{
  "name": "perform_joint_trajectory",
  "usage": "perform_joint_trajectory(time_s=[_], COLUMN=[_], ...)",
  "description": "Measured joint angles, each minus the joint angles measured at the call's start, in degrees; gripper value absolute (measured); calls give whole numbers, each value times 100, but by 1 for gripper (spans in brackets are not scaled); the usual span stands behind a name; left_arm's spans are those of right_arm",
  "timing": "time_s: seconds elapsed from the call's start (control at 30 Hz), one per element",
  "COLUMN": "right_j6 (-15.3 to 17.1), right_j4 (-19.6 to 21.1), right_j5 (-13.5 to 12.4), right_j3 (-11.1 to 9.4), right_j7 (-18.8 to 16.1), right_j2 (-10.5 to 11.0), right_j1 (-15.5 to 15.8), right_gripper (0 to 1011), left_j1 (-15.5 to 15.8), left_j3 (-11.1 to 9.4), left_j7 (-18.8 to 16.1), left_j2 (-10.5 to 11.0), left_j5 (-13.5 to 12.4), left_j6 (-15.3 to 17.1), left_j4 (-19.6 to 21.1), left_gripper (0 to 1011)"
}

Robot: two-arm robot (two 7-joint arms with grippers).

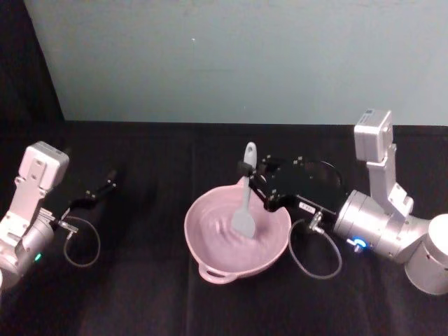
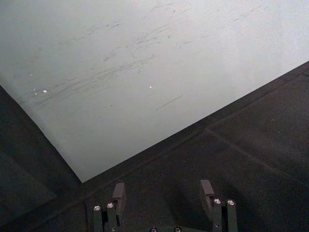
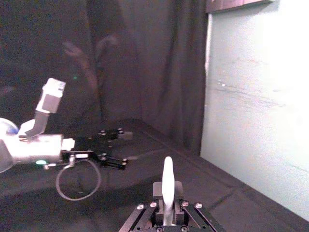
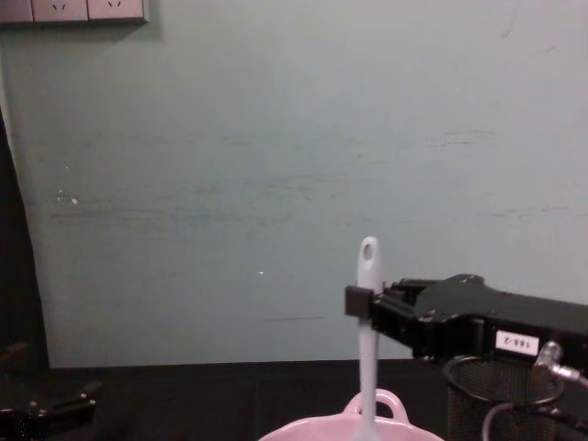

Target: Use the one hand to pick up the spoon and stir the clear water in the bowl.

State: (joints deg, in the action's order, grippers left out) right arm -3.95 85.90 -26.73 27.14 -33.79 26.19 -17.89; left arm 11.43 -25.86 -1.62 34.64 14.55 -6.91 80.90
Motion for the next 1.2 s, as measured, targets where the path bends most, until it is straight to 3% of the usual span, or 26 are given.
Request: perform_joint_trajectory(time_s=[0.37,0.6,0.93,1.2], right_j6=[-6,-104,-193,-147], right_j4=[77,-280,-733,-624], right_j5=[-21,16,64,236], right_j3=[214,316,266,71], right_j7=[-80,-59,22,286], right_j2=[-143,-409,-588,-436], right_j1=[23,-211,-453,-392], right_gripper=[125,125,124,125], left_j1=[0,0,0,0], left_j3=[0,0,0,0], left_j7=[0,0,0,0], left_j2=[0,0,0,0], left_j5=[0,0,0,0], left_j6=[0,0,0,0], left_j4=[0,0,0,0], left_gripper=[1005,1005,1005,1005])
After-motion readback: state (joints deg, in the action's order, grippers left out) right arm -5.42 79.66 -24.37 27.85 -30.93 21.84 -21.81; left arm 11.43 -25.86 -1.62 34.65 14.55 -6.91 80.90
